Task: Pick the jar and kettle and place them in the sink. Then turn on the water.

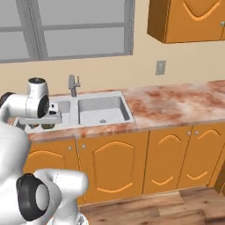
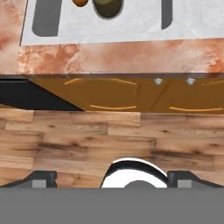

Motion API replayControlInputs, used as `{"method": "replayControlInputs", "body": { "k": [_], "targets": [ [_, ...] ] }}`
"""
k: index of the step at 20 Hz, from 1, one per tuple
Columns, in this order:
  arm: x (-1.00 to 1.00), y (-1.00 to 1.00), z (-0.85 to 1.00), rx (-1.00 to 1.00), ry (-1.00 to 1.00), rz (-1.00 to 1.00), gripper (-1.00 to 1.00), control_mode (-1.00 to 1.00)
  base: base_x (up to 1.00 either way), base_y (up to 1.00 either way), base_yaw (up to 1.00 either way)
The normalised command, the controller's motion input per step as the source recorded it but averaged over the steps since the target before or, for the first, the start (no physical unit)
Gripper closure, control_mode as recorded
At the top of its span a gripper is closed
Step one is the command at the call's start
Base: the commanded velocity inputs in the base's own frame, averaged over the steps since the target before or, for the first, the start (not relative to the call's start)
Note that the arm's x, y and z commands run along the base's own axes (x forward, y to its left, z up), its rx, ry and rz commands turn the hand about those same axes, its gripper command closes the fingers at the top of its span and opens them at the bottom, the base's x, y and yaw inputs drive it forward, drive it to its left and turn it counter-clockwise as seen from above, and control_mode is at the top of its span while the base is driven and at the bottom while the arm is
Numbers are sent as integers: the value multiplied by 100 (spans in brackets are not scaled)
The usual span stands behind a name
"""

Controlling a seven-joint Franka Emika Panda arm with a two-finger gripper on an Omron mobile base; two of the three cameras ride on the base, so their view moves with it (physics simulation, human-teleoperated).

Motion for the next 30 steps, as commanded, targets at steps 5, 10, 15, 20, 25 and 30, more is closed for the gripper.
{"method": "replayControlInputs", "body": {
  "k": [5,10,15,20,25,30],
  "targets": [
    [0,0,0,0,0,0,-100,100,0,-14,-92],
    [0,0,0,0,0,0,-100,100,0,-15,-93],
    [0,0,0,0,0,0,-100,100,0,-15,-93],
    [0,0,0,0,0,0,-100,100,0,-5,-97],
    [0,0,0,0,0,0,-100,100,0,0,-99],
    [0,0,0,0,0,0,-100,100,0,0,-96]
  ]
}}
